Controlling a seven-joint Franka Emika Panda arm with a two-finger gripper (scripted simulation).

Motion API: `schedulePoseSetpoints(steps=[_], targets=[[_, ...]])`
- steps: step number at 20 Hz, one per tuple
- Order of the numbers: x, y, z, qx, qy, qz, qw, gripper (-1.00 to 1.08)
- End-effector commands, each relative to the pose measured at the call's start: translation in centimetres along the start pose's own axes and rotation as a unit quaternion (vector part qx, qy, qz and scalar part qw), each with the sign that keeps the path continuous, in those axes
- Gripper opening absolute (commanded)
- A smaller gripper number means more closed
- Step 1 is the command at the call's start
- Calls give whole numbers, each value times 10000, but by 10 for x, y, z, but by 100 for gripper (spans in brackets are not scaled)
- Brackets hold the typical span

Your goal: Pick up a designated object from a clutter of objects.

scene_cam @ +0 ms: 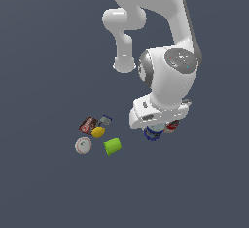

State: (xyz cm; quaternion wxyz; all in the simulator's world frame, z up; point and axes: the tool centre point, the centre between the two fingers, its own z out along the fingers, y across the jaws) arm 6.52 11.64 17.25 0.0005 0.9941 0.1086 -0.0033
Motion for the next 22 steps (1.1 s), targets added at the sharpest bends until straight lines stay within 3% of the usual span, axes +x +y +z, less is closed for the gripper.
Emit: schedulePoseSetpoints(steps=[1, 22], targets=[[-12, 20, -24, 0, 27, 3, 10000, -100], [-111, 184, -201, 15, 36, 1, 10000, -100]])
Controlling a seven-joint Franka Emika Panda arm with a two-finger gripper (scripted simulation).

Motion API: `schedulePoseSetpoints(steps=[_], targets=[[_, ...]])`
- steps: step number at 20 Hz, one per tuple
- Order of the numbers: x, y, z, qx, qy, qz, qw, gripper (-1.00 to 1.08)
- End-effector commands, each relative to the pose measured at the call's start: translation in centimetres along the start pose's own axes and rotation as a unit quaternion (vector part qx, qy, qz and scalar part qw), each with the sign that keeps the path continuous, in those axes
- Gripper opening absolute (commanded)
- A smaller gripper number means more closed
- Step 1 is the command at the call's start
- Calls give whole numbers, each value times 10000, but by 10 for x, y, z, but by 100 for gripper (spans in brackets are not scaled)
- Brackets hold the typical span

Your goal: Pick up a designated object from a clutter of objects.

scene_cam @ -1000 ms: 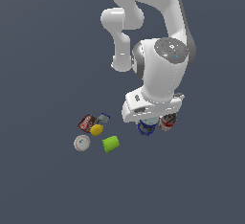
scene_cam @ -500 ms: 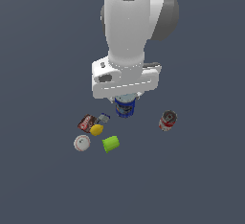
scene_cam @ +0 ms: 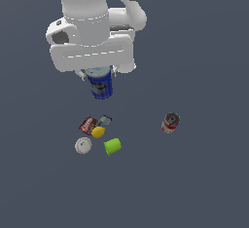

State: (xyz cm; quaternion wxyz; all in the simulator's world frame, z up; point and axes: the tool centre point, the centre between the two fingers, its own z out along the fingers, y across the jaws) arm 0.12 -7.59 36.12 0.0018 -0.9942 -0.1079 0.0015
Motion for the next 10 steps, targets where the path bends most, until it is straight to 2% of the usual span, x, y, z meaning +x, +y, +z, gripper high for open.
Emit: schedulePoseSetpoints(steps=[1, 10], targets=[[-9, 16, -19, -6, 16, -6, 10000, -100], [-23, 46, -51, -19, 13, -5, 10000, -100]])
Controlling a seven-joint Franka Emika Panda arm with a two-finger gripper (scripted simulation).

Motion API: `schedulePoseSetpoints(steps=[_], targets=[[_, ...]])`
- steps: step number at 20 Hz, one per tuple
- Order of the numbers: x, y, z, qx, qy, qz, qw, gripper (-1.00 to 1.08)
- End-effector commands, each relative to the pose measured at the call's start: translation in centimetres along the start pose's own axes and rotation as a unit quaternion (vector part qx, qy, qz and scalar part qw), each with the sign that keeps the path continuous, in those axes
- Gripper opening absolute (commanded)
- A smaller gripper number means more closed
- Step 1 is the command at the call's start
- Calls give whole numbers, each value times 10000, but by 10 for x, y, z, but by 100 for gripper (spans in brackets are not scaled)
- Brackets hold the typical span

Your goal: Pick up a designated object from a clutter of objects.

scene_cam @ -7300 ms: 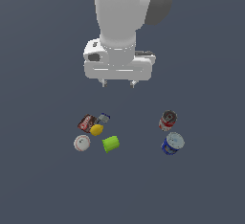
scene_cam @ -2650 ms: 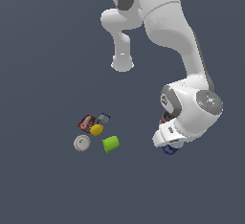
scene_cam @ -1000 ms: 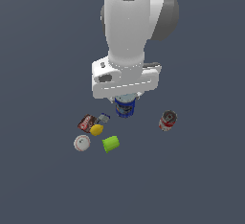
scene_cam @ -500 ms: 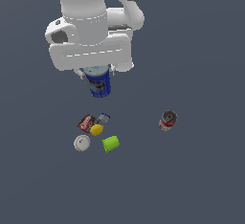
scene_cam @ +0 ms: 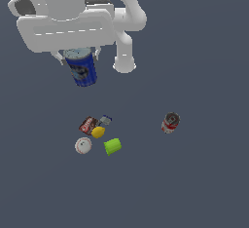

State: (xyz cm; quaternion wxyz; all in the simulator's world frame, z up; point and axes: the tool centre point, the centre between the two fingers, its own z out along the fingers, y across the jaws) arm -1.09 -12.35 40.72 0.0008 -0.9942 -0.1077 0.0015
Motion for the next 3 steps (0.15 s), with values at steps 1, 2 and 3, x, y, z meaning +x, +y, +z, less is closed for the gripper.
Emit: schedulePoseSetpoints(steps=[1, 2, 3], targets=[[-1, 4, -6, -9, 14, -8, 10000, -100], [-1, 4, -6, -9, 14, -8, 10000, -100], [-1, 4, -6, -9, 14, -8, 10000, -100]])
